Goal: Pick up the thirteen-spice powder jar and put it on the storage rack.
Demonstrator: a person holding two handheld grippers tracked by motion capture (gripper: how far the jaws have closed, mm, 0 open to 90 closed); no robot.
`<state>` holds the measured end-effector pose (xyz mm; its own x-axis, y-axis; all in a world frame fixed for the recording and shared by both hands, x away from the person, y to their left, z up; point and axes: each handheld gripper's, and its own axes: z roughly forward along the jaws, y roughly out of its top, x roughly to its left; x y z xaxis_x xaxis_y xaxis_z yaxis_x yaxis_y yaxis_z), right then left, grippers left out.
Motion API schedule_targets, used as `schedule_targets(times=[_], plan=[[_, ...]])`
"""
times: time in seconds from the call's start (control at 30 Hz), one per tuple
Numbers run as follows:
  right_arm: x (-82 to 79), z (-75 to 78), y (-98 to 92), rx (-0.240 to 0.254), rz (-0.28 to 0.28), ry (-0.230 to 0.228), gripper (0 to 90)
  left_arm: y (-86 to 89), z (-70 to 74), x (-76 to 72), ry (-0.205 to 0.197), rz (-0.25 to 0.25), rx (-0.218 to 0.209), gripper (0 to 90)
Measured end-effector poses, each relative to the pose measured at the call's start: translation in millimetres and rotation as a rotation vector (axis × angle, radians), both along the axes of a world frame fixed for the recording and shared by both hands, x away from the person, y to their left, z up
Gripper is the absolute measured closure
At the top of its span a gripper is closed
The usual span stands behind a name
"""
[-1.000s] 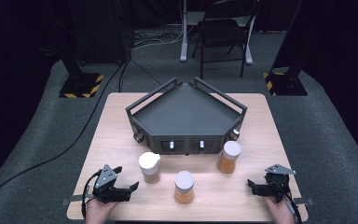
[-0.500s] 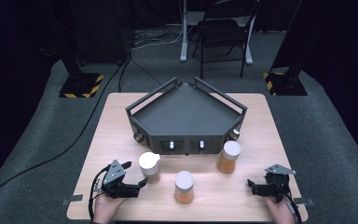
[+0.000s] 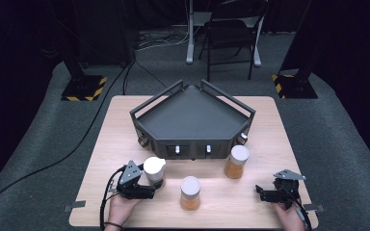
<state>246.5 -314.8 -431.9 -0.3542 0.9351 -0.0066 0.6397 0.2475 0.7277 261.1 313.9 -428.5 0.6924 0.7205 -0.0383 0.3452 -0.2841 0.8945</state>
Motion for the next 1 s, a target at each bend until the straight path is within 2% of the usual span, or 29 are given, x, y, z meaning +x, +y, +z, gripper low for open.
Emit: schedule_targets(times=[0.07,0.13,0.27,0.37,0.73,1.0], plan=[[0.0,0.0,0.0,0.000,0.000,0.000,0.0,-0.9,-3.2,1.1,-0.010,0.005,-0.031,14.0],[0.0,0.0,0.0,0.000,0.000,0.000,0.0,-2.2,-4.9,3.2,-0.010,0.009,-0.041,15.9],[0.0,0.0,0.0,0.000,0.000,0.000,0.0,-4.7,-7.5,6.3,-0.009,0.009,-0.036,20.7],[0.0,0.0,-0.1,0.000,0.000,0.000,0.0,-7.9,-8.7,4.1,-0.031,0.012,-0.013,29.6],[0.0,0.0,-0.1,0.000,0.001,0.000,0.0,-7.9,-11.1,2.3,-0.047,0.015,-0.014,30.4],[0.0,0.0,-0.1,0.000,0.001,0.000,0.0,-5.3,-4.6,3.0,-0.038,0.026,-0.025,30.5]])
